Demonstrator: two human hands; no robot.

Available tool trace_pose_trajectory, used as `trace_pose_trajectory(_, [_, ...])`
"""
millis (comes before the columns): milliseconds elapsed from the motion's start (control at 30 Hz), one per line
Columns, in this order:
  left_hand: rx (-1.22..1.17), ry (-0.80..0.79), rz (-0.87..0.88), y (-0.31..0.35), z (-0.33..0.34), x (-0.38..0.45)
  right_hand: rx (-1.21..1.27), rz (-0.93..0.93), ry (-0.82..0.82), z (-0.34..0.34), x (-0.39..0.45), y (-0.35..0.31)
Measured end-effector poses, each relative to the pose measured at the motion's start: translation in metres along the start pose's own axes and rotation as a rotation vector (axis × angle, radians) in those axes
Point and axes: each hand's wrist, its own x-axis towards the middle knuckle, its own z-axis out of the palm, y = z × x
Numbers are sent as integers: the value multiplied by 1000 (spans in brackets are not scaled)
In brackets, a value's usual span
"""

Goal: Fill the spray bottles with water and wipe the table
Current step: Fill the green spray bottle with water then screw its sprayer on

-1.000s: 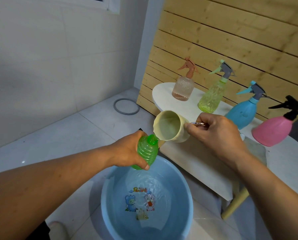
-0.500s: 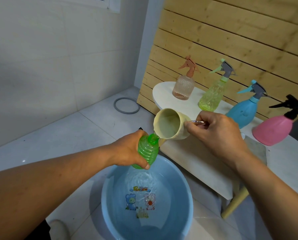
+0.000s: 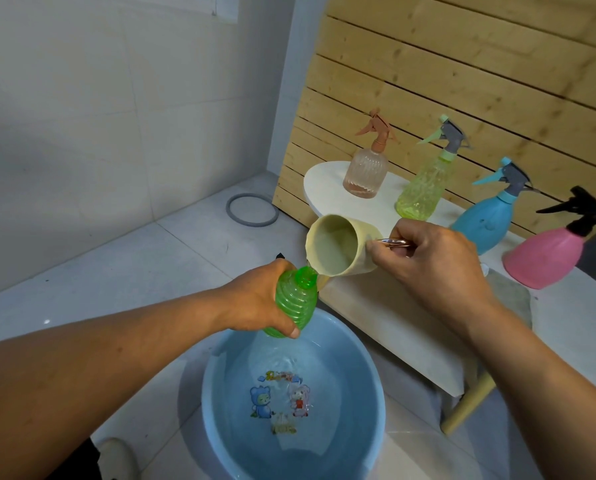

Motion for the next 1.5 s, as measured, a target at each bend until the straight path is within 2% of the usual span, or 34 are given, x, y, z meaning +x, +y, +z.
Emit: trace_pose_trajectory(1500, [31, 37, 29, 4, 5, 2, -182, -178, 61, -5, -6, -2])
